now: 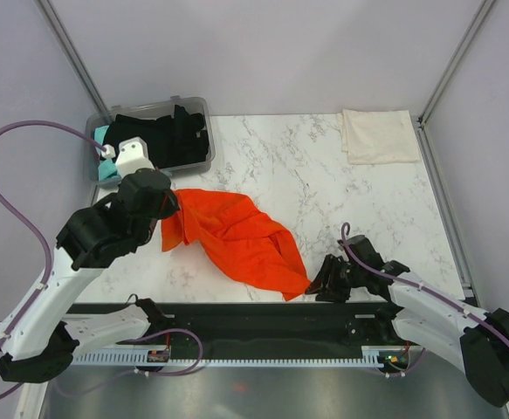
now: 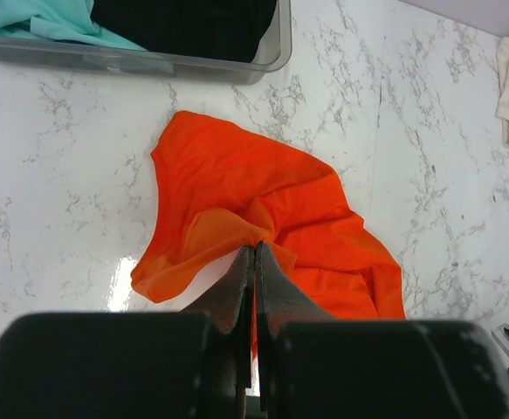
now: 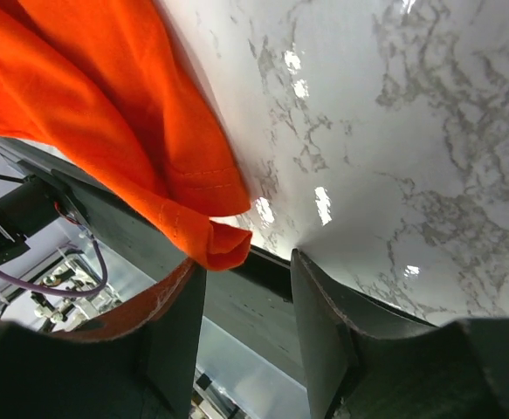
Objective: Fold and stack the t-shirts
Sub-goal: Flatten the tshirt out
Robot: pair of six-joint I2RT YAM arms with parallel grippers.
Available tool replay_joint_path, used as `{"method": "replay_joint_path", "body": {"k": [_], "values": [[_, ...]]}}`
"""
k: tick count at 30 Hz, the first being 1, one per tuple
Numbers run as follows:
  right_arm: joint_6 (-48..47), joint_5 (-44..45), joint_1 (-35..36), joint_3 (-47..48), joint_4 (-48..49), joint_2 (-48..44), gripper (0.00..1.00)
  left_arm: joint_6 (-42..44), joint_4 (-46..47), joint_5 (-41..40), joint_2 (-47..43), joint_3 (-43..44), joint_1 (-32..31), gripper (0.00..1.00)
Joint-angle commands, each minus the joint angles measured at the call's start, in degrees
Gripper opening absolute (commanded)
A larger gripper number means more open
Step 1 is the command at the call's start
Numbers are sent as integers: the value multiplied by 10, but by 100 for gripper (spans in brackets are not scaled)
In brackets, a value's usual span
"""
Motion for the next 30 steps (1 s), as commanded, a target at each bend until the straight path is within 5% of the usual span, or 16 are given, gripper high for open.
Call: {"method": "replay_joint_path", "body": {"k": [1, 16, 22, 25, 30], "values": [[42, 6, 5, -11, 71, -5, 52, 21, 21, -4, 2, 24, 2, 2], [81, 0, 8, -29, 124, 15, 43, 4, 21, -3, -22, 9, 2, 2], [79, 3, 8, -20, 95, -6, 21, 2, 20, -3, -24, 9, 2, 2], [73, 10, 8, -8, 79, -9, 0, 2, 20, -2, -21, 9, 2, 2], [26, 68, 2, 77, -8, -9, 0, 6, 24, 0, -16, 18, 2, 2]]}}
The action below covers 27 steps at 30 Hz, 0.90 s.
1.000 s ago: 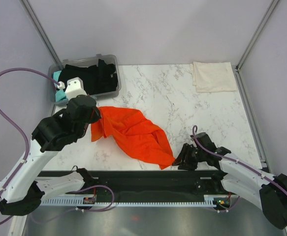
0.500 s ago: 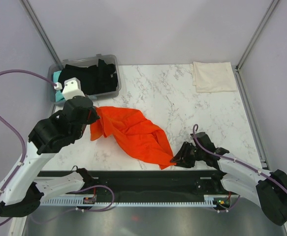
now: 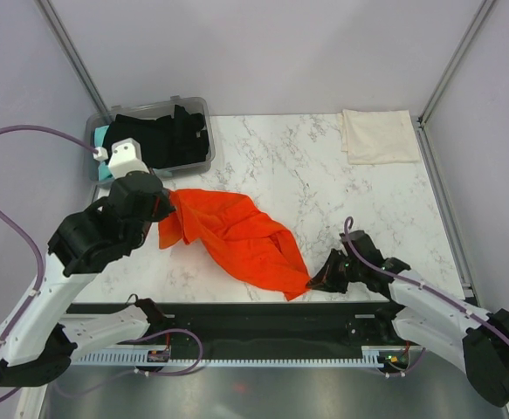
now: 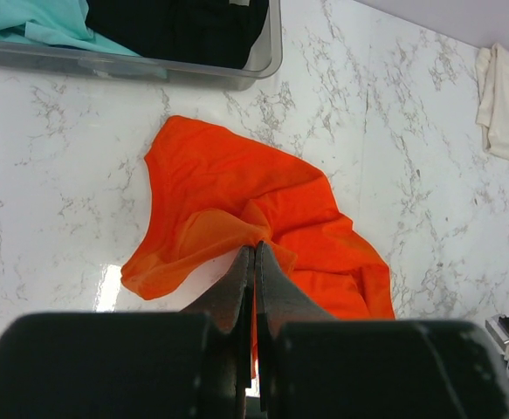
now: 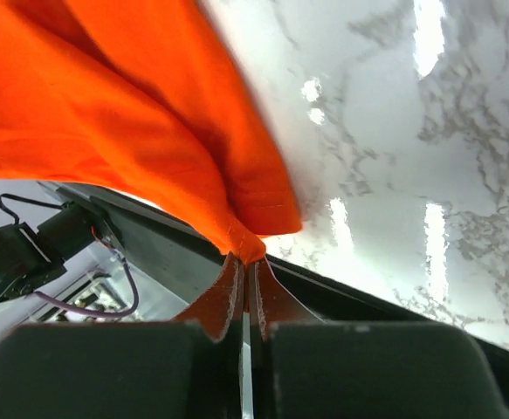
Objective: Fold and stack the t-shirts
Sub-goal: Flatten the tshirt out
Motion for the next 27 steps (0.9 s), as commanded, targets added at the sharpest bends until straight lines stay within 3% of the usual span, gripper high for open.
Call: {"method": "replay_joint_path", "body": {"k": [1, 5, 10, 17, 22, 27], "values": [[-50, 57, -18, 98, -68, -4, 0, 13, 27, -10, 3, 19, 2, 2], [-131, 80, -92, 228, -134, 39, 0, 73, 74, -23, 33, 70, 2, 2], [-254, 95, -172, 478, -226, 170, 0, 247, 216, -26, 71, 142, 2, 2], [-341, 139, -201, 784, -321, 229, 0, 410, 388, 33, 87, 268, 2, 2], [-381, 131, -201, 855, -320, 177, 0, 448, 429, 156, 37, 305, 2, 2], [-397, 94, -201, 892, -309, 91, 0, 456, 426, 222, -9, 353, 2, 2]]}}
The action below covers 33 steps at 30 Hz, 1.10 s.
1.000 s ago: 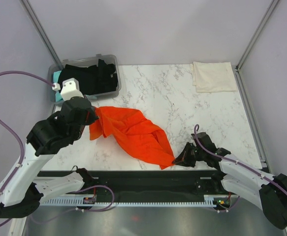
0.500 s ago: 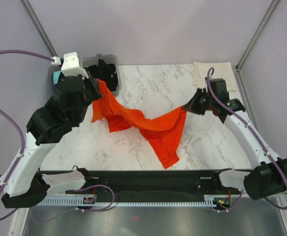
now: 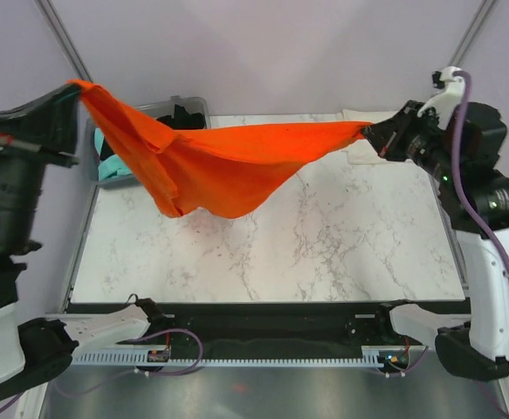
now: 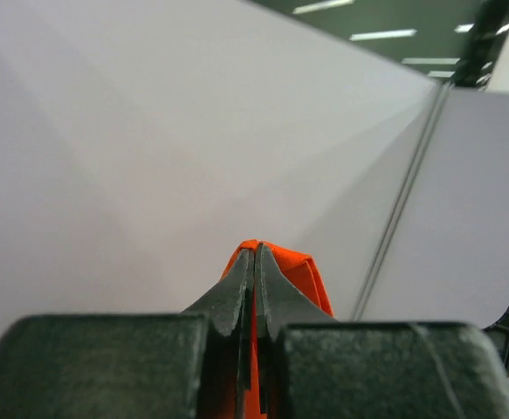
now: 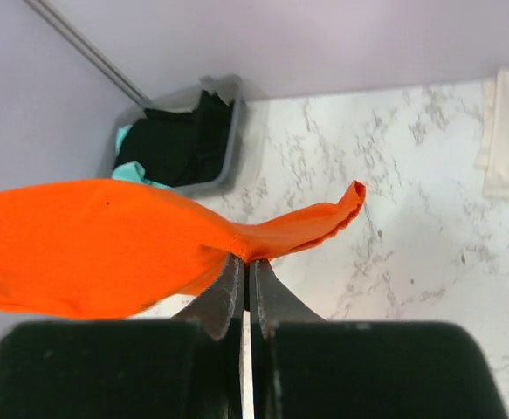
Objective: Fold and stack the t-shirts
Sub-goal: Flatten the tshirt out
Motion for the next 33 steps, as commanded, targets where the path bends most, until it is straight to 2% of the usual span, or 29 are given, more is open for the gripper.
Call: {"method": "replay_joint_path", "body": {"k": [1, 8, 12, 14, 15, 16, 18, 19, 21, 22, 25, 26, 27, 29, 33], "values": [[-31, -26, -1, 37, -3, -65, 0, 46, 47, 83, -43, 43, 2, 2], [33, -48, -1, 62, 21, -180, 0, 4, 10, 125, -79, 96, 1, 2], [83, -9, -1, 40, -3, -197, 0, 14, -8, 95, -76, 87, 0, 2], [104, 42, -1, 1, -27, -198, 0, 43, -20, 69, -74, 50, -4, 2], [113, 62, -1, -16, -36, -200, 0, 54, -18, 30, -74, 25, -6, 2], [120, 80, -1, -35, -42, -200, 0, 66, -15, 2, -74, -39, -8, 2], [132, 122, -1, -102, -44, -195, 0, 110, 15, -71, -70, -113, -12, 2], [129, 140, -1, -124, -43, -190, 0, 123, 29, -87, -57, -184, -12, 2], [114, 202, -1, -187, -41, -168, 0, 161, 94, -104, -38, -260, -9, 2], [114, 227, -1, -211, -36, -158, 0, 168, 116, -97, -24, -324, -6, 2], [102, 296, -1, -284, 10, -106, 0, 137, 161, -26, 60, -392, 49, 2], [95, 312, -3, -316, 28, -76, 0, 95, 166, 0, 117, -399, 89, 2], [74, 319, -14, -335, 51, -62, 0, 80, 180, 51, 144, -407, 107, 2], [58, 311, -32, -374, 113, -15, 0, 68, 231, 83, 227, -422, 136, 2], [26, 271, -108, -387, 171, 83, 0, 73, 263, 104, 353, -384, 149, 2]]}}
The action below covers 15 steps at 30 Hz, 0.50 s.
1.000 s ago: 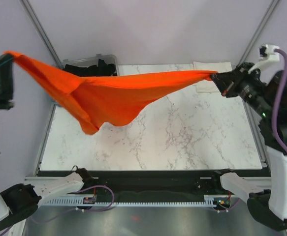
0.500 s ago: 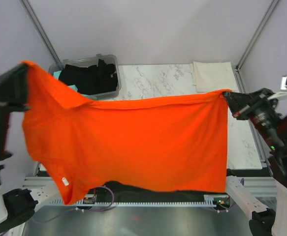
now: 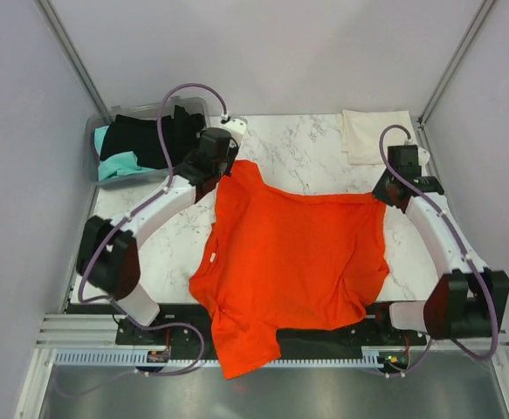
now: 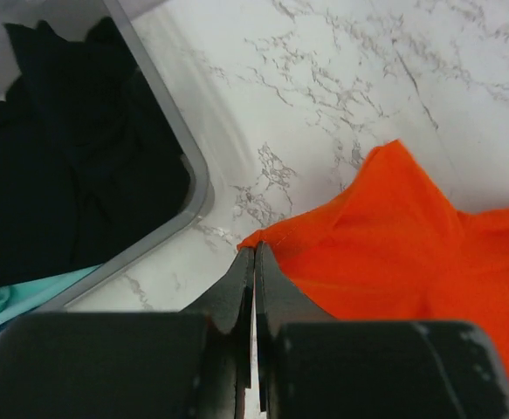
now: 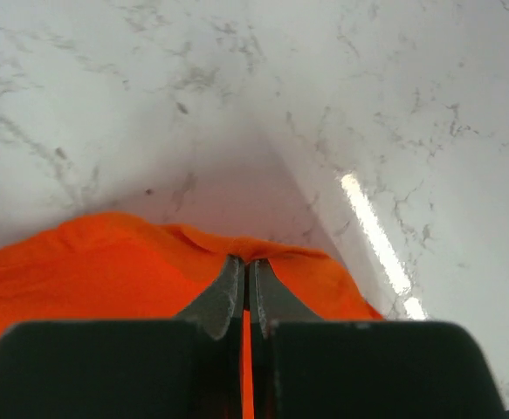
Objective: Fold and stack the t-shirts
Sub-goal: Flatten the tshirt out
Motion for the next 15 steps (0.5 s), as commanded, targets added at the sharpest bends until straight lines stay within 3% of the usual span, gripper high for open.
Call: {"method": "replay_joint_path", "body": {"k": [1, 6, 15], "values": [[-44, -5, -69, 10, 108, 72, 0, -22, 100, 48, 50, 67, 12, 2], [-72, -69, -128, 75, 115, 192, 0, -25, 95, 67, 132, 123, 18, 2], [-111, -88, -135, 172, 93, 314, 0, -38, 48, 36, 142, 163, 27, 2]]}}
